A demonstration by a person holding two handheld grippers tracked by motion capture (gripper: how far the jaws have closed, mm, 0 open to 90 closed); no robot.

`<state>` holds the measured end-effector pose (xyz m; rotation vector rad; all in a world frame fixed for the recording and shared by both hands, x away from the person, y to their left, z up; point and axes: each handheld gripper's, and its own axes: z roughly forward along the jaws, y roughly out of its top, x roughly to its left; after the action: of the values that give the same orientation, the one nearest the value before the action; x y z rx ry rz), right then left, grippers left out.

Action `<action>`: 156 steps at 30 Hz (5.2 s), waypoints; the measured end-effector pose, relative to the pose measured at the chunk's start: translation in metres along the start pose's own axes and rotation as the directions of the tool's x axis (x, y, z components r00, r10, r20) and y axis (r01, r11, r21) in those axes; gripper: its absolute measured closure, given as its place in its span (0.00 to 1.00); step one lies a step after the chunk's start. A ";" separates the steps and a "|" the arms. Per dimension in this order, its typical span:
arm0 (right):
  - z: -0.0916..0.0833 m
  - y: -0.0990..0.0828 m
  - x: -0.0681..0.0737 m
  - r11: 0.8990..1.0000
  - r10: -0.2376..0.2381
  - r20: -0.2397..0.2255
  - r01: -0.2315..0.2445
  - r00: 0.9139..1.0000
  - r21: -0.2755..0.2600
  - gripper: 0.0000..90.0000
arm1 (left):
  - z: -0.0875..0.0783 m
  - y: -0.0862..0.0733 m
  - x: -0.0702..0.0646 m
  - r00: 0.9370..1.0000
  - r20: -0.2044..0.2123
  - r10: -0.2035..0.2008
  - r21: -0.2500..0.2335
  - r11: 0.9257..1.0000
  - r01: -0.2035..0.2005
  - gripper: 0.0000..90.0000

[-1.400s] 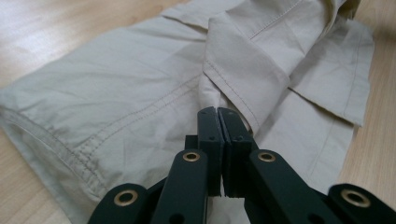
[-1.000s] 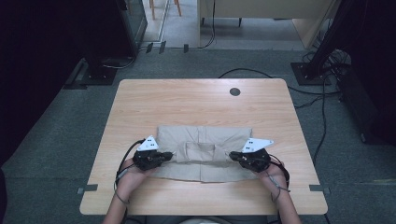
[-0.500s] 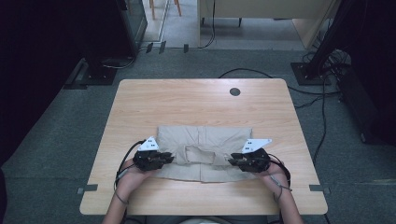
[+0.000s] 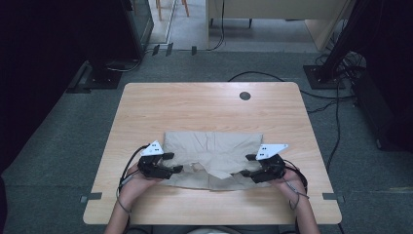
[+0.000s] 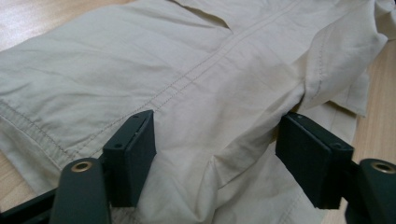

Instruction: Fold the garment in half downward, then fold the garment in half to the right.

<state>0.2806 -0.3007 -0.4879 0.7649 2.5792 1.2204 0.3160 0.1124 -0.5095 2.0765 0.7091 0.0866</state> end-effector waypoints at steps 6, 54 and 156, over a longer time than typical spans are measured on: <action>-0.003 0.000 -0.001 1.000 -0.005 0.021 0.006 1.000 -0.018 0.33 | -0.020 0.003 0.005 1.000 0.003 -0.020 -0.065 0.998 0.021 0.32; 0.019 -0.018 -0.011 0.999 0.033 0.047 -0.035 0.998 0.035 0.29 | -0.015 -0.003 0.019 0.985 -0.167 -0.050 -0.049 0.998 0.042 0.32; 0.015 -0.018 -0.022 0.983 0.170 0.306 -0.181 0.937 0.009 0.24 | 0.030 0.028 0.098 0.983 -0.180 0.017 0.014 1.000 -0.014 0.36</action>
<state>0.2980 -0.3119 -0.5119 1.1172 2.3267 1.0075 0.4200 0.1293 -0.5248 2.1040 0.8044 0.2829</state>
